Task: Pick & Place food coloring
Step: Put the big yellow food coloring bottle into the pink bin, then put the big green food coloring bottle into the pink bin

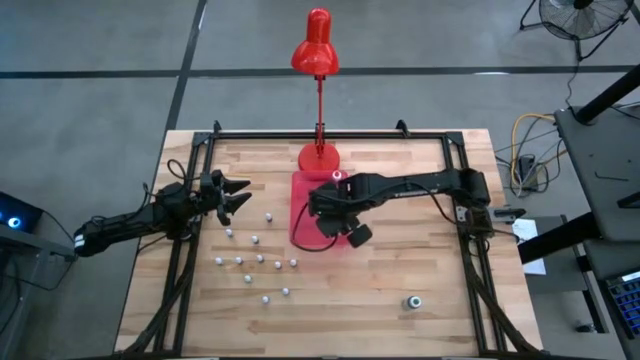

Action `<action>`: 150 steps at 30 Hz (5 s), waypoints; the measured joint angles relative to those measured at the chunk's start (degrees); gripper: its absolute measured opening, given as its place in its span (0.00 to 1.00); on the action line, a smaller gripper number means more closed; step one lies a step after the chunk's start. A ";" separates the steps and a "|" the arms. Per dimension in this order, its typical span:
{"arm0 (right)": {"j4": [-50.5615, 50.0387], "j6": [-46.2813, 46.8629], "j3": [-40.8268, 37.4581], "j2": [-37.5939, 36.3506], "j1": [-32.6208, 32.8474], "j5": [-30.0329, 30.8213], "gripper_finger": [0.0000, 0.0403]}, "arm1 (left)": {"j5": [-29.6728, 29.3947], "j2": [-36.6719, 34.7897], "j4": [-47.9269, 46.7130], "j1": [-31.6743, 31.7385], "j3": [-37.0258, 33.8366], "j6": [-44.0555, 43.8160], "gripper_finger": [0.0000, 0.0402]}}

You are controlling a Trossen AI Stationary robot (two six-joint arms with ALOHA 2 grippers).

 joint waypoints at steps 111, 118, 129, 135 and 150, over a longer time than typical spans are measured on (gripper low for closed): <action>7.43 9.04 -11.84 -15.65 -0.18 -0.76 0.54 | 0.01 0.35 0.00 0.01 0.01 0.01 0.51; 0.22 33.21 -10.14 -20.84 3.70 3.82 0.54 | 0.00 0.35 0.00 -0.01 0.01 0.00 0.51; -11.00 64.41 -8.79 -27.11 14.32 3.41 0.72 | -0.01 0.35 0.00 -0.01 0.01 -0.01 0.51; -13.95 76.57 -8.93 -28.29 22.63 3.17 0.85 | -0.01 0.35 0.00 0.00 0.01 -0.01 0.51; -14.43 97.31 -13.04 -27.66 38.22 6.75 0.88 | 0.00 0.35 0.00 0.00 0.01 0.00 0.51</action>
